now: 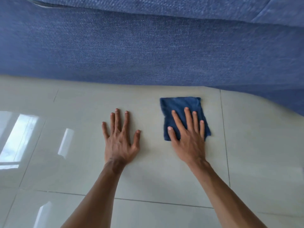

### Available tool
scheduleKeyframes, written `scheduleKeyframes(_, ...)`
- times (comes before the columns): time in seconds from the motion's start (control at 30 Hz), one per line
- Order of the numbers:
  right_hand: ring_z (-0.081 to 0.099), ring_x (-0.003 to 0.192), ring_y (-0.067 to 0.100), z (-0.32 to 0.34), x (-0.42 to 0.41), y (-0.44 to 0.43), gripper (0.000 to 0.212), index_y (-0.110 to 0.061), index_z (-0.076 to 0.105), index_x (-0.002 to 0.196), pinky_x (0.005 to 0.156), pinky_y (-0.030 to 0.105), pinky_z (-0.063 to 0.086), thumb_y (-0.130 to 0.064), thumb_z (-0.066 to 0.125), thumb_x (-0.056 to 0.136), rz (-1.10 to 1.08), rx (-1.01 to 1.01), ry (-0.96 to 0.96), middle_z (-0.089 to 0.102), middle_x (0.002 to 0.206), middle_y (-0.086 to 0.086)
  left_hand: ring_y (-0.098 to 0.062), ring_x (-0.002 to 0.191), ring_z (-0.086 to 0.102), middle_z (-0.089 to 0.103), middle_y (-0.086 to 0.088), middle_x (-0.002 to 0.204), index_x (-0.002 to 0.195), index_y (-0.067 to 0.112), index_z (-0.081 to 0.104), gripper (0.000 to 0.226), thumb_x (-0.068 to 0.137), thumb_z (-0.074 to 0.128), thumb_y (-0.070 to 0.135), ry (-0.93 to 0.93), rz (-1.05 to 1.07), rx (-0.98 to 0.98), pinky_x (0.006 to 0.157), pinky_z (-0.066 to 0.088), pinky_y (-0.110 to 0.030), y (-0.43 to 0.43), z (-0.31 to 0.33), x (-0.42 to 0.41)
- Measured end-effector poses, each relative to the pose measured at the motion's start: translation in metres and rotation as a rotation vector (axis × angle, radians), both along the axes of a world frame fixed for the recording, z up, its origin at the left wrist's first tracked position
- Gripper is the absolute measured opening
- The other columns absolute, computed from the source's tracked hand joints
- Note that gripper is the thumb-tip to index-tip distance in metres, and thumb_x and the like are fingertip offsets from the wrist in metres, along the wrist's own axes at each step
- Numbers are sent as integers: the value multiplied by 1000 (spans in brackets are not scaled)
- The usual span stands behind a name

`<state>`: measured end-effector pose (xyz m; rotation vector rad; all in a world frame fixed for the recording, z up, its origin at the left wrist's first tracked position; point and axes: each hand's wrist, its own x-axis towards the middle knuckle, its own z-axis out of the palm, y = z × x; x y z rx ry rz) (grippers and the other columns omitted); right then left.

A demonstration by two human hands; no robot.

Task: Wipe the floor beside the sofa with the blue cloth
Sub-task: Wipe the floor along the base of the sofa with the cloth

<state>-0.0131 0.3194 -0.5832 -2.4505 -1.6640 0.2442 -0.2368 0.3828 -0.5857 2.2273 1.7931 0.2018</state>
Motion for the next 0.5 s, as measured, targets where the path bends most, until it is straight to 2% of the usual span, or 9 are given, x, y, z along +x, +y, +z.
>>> scheduleKeyframes(0.1,5,156,28,1,20,-9,63,-45,15,157,125,56,5,-60,26,96,-229,-37,7,9,170,2,-25,157,-2,-2,-8,169,161,25,10,76,95,28,59,0,1,12,124,-4,-53,-1,-1,-1)
scheduleKeyframes(0.17,-2,156,33,-1,8,9,63,-43,13,158,123,60,-1,-56,25,97,-351,-43,49,4,170,6,-26,157,-2,-1,-9,169,161,24,11,76,95,27,59,1,-4,11,124,-5,-53,0,-3,0)
scheduleKeyframes(0.23,-10,154,41,-1,-16,35,62,-42,10,158,120,65,-6,-51,26,99,-374,-56,64,-3,170,9,-26,157,-1,-1,-10,169,161,24,12,76,95,27,59,5,-5,11,124,-5,-53,-1,-3,0)
scheduleKeyframes(0.33,-11,152,46,-2,-44,52,59,-45,11,158,119,67,-7,-49,28,101,-208,-49,35,-3,170,9,-26,157,-1,0,-9,169,160,24,13,76,94,26,59,-3,-2,16,124,-5,-53,-1,-1,1)
scheduleKeyframes(0.5,-6,155,40,1,-26,10,56,-47,13,157,124,60,0,-53,25,102,116,-32,-13,2,170,3,-24,157,-3,-2,-7,169,160,26,11,76,95,27,59,-8,3,6,124,-4,-53,0,1,2)
